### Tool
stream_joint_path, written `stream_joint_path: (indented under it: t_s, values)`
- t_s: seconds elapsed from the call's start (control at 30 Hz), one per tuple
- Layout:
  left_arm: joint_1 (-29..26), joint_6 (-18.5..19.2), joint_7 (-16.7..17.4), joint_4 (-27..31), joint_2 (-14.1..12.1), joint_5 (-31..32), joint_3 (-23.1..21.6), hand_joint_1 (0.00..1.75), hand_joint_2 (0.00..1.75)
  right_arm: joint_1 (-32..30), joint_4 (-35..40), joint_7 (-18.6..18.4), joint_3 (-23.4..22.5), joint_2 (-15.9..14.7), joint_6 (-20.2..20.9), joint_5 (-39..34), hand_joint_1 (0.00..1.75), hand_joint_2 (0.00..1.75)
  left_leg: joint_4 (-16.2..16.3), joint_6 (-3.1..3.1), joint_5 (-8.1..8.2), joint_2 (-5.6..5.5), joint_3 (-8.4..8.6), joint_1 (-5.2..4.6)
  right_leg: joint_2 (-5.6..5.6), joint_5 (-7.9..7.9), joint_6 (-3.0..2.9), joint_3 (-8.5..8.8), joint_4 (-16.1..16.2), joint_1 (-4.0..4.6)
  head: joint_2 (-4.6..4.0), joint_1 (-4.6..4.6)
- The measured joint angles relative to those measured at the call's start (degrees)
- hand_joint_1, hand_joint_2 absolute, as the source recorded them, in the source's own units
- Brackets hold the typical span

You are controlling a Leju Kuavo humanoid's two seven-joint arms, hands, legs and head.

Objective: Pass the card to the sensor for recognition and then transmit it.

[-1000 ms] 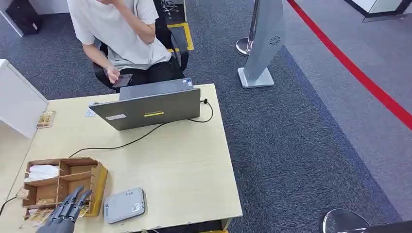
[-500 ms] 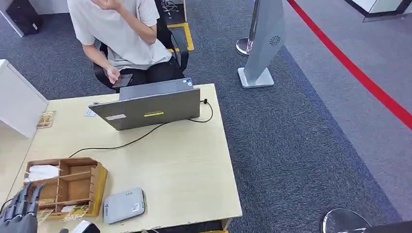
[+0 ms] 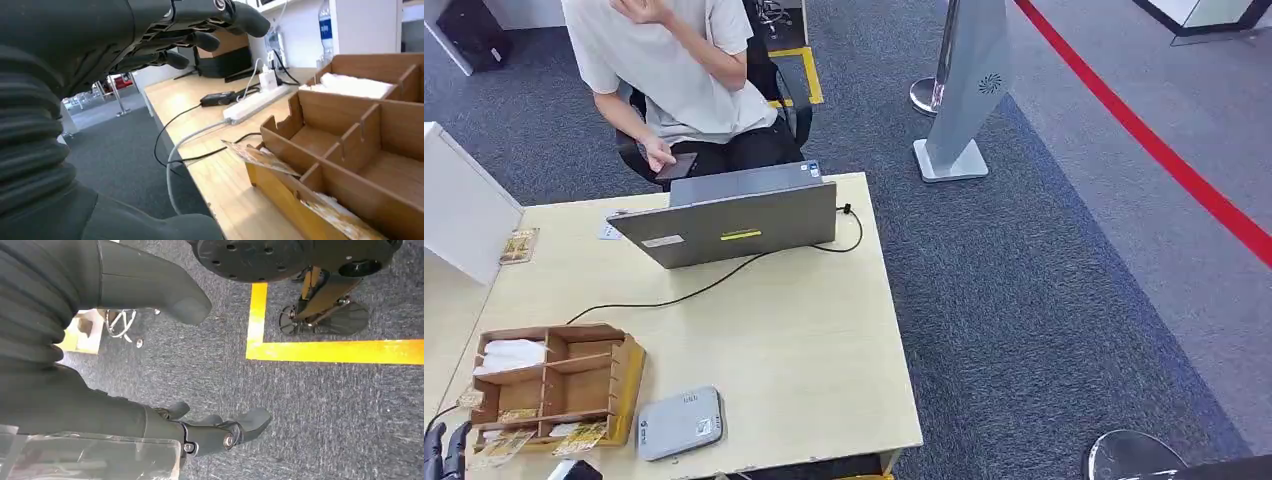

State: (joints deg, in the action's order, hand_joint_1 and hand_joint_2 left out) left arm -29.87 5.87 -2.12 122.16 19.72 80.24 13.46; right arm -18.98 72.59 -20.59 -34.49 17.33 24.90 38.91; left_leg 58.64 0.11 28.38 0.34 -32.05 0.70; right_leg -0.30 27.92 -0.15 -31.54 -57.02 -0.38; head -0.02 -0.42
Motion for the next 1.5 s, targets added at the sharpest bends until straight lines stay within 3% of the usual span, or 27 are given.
stream_joint_path:
  t_s: [0.17,0.57,1.0,1.5]
  values:
    - [2.5,-5.8,-2.2,-4.6,0.4,0.7,1.8,0.0,1.75,0.1,-0.1,2.0,0.1,0.0,0.9,2.5,0.0,1.75,0.0,0.0,0.0,-0.01,0.01,0.0,-0.02,-0.01,0.0,0.03,0.0,0.0,0.0,0.0]
    - [7.3,-11.8,-5.5,-12.8,0.8,2.8,4.8,0.0,1.75,1.2,-1.1,5.3,-0.1,0.0,2.7,6.9,0.0,1.75,0.0,0.0,-0.01,-0.01,0.03,0.0,-0.01,-0.01,0.0,0.02,0.0,0.0,0.0,0.0]
    - [11.0,-12.4,-9.0,-17.0,0.9,6.1,4.3,0.0,1.75,2.1,-2.4,7.4,-1.3,0.0,4.1,9.4,0.0,1.75,0.0,0.0,-0.01,-0.02,0.03,0.0,-0.05,-0.02,0.01,0.01,0.0,0.0,0.0,0.02]
    - [14.7,-10.7,-7.7,-22.0,-2.1,5.9,-2.0,0.0,1.75,2.6,-4.5,9.4,-3.0,0.0,4.7,11.1,0.0,1.75,0.0,0.01,-0.01,-0.03,0.03,0.0,-0.06,-0.03,0.01,0.04,0.0,0.0,0.0,0.02]
